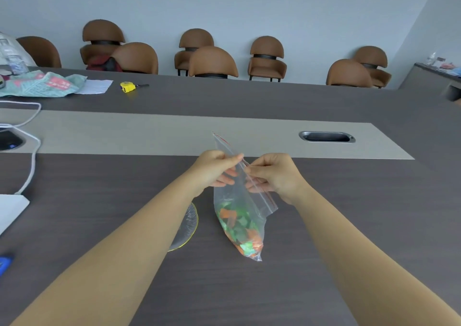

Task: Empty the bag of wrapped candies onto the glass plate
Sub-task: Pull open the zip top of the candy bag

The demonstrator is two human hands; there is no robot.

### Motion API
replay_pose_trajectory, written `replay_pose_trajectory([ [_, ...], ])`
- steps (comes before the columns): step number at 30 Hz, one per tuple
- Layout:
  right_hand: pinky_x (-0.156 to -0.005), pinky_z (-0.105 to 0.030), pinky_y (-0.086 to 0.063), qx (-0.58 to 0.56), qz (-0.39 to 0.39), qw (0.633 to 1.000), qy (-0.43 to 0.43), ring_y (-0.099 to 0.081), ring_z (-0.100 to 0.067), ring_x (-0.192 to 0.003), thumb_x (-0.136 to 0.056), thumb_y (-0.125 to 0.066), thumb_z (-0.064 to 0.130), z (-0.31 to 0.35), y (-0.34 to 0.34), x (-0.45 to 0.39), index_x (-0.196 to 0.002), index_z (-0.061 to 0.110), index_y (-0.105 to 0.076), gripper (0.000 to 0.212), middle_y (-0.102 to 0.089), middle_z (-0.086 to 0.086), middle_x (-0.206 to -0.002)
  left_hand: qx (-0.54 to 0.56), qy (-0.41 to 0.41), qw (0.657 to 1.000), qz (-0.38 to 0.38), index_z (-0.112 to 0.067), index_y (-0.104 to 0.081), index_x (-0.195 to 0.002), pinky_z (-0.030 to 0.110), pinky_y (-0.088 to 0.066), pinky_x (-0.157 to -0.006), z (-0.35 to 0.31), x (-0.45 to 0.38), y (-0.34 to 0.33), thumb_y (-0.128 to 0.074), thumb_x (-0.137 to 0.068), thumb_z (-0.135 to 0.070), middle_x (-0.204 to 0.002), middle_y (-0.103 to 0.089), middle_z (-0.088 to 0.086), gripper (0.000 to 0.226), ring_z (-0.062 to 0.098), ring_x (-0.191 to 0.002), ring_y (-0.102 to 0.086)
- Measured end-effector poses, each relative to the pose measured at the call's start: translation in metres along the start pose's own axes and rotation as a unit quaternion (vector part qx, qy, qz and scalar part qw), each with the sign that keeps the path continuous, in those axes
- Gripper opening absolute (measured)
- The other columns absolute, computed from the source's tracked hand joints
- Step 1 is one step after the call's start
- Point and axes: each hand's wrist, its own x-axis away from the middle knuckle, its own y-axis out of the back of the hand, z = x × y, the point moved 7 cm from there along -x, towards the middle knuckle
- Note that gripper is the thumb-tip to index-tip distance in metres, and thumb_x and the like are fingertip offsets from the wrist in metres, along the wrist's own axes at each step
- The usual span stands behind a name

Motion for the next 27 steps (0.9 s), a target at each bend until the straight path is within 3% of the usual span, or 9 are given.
replay_pose_trajectory([
  [5,-0.051,-0.019,-0.057,-0.03,0.03,0.999,0.0,-0.065,-0.007,-0.044,-0.086,-0.055,0.006,-0.004,-0.011,0.008,-0.067,0.007,-0.061,0.02,-0.064,-0.006,-0.06,0.025,-0.003,0.999,0.042,-0.011,-0.063,-0.092,0.033,-0.051,-0.088,0.009,0.006,-0.003,-0.057,-0.084,-0.036,-0.088,-0.066,0.001,0.026,0.021,-0.079,-0.066],
  [12,-0.051,-0.018,-0.057,-0.048,0.02,0.999,-0.01,-0.063,-0.006,-0.045,-0.086,-0.052,0.004,-0.011,-0.013,0.015,-0.067,0.007,-0.059,0.021,-0.061,-0.009,-0.068,0.039,0.001,0.997,0.062,-0.019,-0.06,-0.073,0.026,-0.049,-0.078,0.015,0.011,-0.006,-0.056,-0.086,-0.019,-0.084,-0.066,-0.002,0.014,0.015,-0.078,-0.064],
  [18,-0.054,-0.018,-0.056,-0.052,-0.019,0.998,0.002,-0.063,-0.008,-0.051,-0.085,-0.049,-0.002,-0.013,-0.011,0.014,-0.063,0.004,-0.052,0.023,-0.06,-0.01,-0.068,0.094,0.0,0.993,0.066,-0.018,-0.055,-0.067,0.027,-0.047,-0.081,0.017,0.012,-0.01,-0.053,-0.087,-0.012,-0.083,-0.066,0.001,0.021,0.017,-0.082,-0.065],
  [22,-0.043,-0.012,-0.05,-0.061,-0.072,0.996,-0.001,-0.06,-0.01,-0.048,-0.086,-0.047,-0.003,-0.011,-0.002,0.014,-0.06,0.006,-0.048,0.027,-0.055,-0.009,-0.061,0.146,-0.001,0.988,0.054,-0.014,-0.052,-0.065,0.029,-0.05,-0.079,0.019,0.011,-0.004,-0.048,-0.088,-0.006,-0.072,-0.07,-0.002,0.025,0.018,-0.08,-0.067],
  [24,-0.04,-0.013,-0.049,-0.047,-0.103,0.994,0.002,-0.06,-0.006,-0.04,-0.084,-0.046,-0.003,-0.008,0.006,0.014,-0.059,0.007,-0.047,0.027,-0.056,-0.006,-0.051,0.155,-0.003,0.987,0.037,-0.012,-0.05,-0.065,0.03,-0.051,-0.078,0.017,0.011,0.003,-0.044,-0.087,-0.002,-0.07,-0.069,-0.002,0.025,0.018,-0.078,-0.067],
  [27,-0.042,-0.016,-0.052,-0.034,-0.146,0.989,0.009,-0.058,-0.015,-0.048,-0.082,-0.046,0.0,-0.004,0.017,0.011,-0.058,0.009,-0.042,0.026,-0.056,-0.009,-0.055,0.168,-0.007,0.986,-0.009,-0.012,-0.047,-0.063,0.028,-0.05,-0.075,0.016,0.012,0.018,-0.041,-0.087,-0.001,-0.075,-0.06,0.005,0.027,0.018,-0.075,-0.062],
])
